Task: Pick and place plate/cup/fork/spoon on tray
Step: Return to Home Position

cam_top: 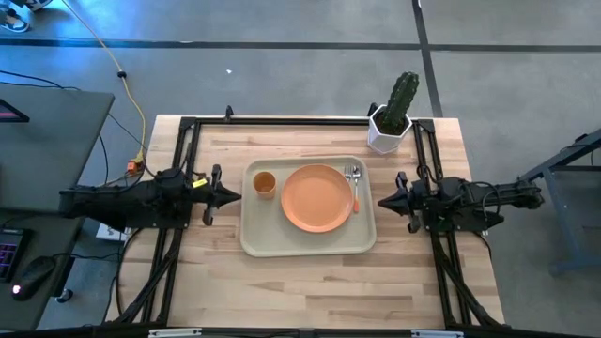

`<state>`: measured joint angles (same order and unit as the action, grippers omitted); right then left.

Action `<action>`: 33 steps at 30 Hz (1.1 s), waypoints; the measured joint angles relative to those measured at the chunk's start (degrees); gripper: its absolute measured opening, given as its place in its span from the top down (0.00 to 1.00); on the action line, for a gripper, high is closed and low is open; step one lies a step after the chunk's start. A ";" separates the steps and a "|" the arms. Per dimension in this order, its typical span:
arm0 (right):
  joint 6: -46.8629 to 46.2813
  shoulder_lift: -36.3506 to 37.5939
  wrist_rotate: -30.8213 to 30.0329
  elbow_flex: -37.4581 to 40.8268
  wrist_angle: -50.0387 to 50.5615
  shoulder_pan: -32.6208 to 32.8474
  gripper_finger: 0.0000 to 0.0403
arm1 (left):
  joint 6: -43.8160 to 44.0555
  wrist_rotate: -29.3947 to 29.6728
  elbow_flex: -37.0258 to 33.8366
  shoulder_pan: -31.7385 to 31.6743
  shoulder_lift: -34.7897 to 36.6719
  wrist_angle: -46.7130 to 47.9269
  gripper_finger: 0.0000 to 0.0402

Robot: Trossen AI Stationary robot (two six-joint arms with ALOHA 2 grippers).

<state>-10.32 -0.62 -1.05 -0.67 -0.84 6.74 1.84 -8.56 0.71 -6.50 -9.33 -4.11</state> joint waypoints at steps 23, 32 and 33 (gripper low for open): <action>0.06 -0.05 0.05 0.00 0.15 0.02 1.00 | -4.00 -6.21 -0.02 0.52 7.39 1.14 1.00; -0.06 -0.05 0.03 0.00 0.15 0.02 1.00 | -3.99 -6.21 -0.02 0.52 7.39 1.13 1.00; -0.06 -0.06 0.03 0.00 0.15 0.02 1.00 | -3.99 -6.21 -0.02 0.52 7.37 1.13 1.00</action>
<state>-10.37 -0.68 -1.02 -0.67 -0.69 6.76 -2.15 -14.76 0.69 -5.98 -1.96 -2.98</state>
